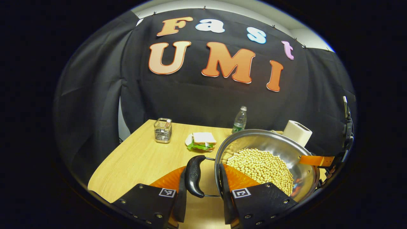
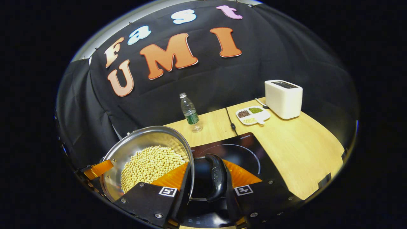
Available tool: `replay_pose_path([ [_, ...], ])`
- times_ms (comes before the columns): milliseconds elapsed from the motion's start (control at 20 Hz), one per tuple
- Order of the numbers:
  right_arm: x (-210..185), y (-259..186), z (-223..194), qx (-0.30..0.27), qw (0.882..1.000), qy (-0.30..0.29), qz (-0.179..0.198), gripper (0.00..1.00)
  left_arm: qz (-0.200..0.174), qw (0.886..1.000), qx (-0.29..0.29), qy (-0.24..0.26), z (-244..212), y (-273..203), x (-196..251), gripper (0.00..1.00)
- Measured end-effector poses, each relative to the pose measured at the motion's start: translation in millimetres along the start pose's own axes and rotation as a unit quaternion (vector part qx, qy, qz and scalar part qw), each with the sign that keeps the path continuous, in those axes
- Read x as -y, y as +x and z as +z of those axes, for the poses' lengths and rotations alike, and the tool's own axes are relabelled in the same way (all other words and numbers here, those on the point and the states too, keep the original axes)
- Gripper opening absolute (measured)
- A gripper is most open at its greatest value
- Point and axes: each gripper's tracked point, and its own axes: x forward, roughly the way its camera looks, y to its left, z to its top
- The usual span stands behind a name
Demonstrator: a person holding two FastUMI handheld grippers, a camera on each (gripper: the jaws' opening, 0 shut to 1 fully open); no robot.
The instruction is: First push the handle of the pot to place it horizontally, then grasp the pot with both hands and set it on the induction cooktop.
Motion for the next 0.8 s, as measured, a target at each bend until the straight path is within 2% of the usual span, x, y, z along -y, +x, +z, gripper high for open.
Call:
replay_pose_path([
  [450,90,5,15,0.001,0.999,0.021,-0.035,0.51,-0.035,0.999,-0.027,0.015,-15,38,95,0.49],
  [800,135,15,15,-0.007,0.998,0.027,-0.058,0.51,-0.052,0.997,-0.052,0.021,-36,66,137,0.49],
])
